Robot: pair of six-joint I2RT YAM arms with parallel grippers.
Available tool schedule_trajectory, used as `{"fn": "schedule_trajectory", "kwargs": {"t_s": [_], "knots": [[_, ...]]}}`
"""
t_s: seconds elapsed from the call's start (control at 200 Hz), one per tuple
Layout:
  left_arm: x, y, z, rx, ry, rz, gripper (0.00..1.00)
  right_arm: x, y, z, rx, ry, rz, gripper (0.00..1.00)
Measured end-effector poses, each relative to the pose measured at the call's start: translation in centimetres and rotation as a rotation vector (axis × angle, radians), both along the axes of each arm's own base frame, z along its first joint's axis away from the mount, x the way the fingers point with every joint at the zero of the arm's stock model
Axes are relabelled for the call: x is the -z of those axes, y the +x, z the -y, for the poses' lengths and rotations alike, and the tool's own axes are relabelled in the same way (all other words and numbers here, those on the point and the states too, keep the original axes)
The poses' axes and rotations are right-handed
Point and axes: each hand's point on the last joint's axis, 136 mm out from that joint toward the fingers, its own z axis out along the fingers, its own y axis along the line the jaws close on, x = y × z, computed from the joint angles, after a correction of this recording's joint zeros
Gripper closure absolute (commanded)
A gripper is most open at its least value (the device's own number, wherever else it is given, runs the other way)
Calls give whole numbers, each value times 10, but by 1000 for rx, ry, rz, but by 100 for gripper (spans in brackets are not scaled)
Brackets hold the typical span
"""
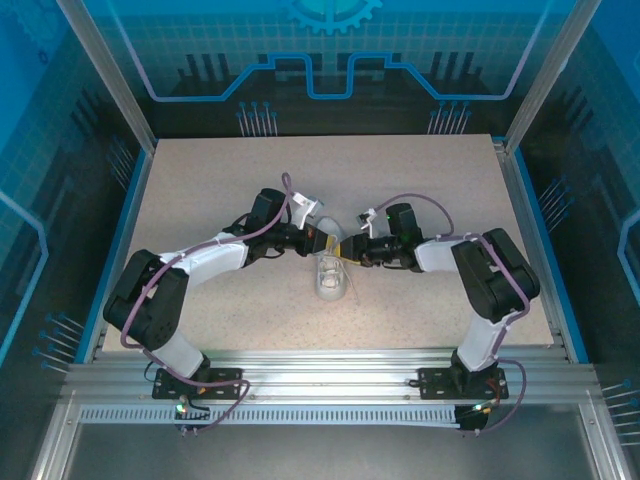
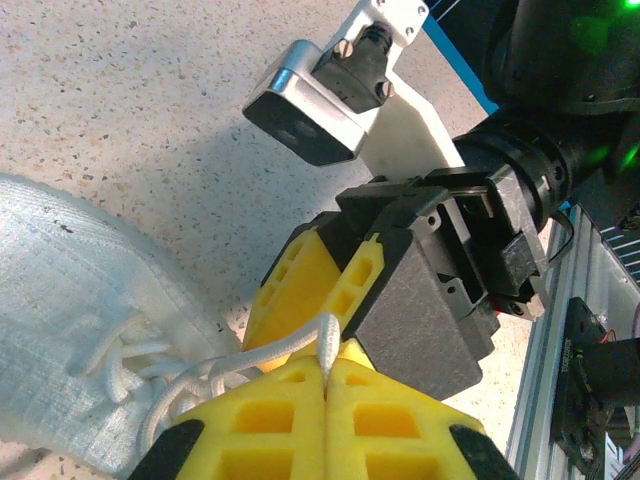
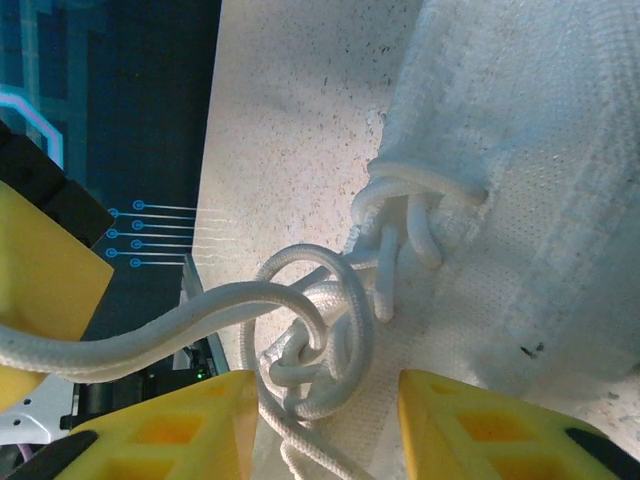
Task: Tie the shoes
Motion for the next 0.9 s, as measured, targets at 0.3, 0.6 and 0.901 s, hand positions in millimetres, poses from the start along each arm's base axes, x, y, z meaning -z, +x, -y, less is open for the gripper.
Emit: {"fn": "schedule_trajectory", "kwargs": {"t_s": [0.3, 0.6, 0.901], "knots": [[0, 0, 0, 0, 0, 0, 100, 6, 3, -3, 1, 25, -11, 69], [5, -10, -4, 5, 2, -14, 100, -4, 11, -7, -1, 40, 10, 94], [6, -24, -11, 1, -2, -14, 100, -2, 9, -5, -1, 29, 26, 99]]}}
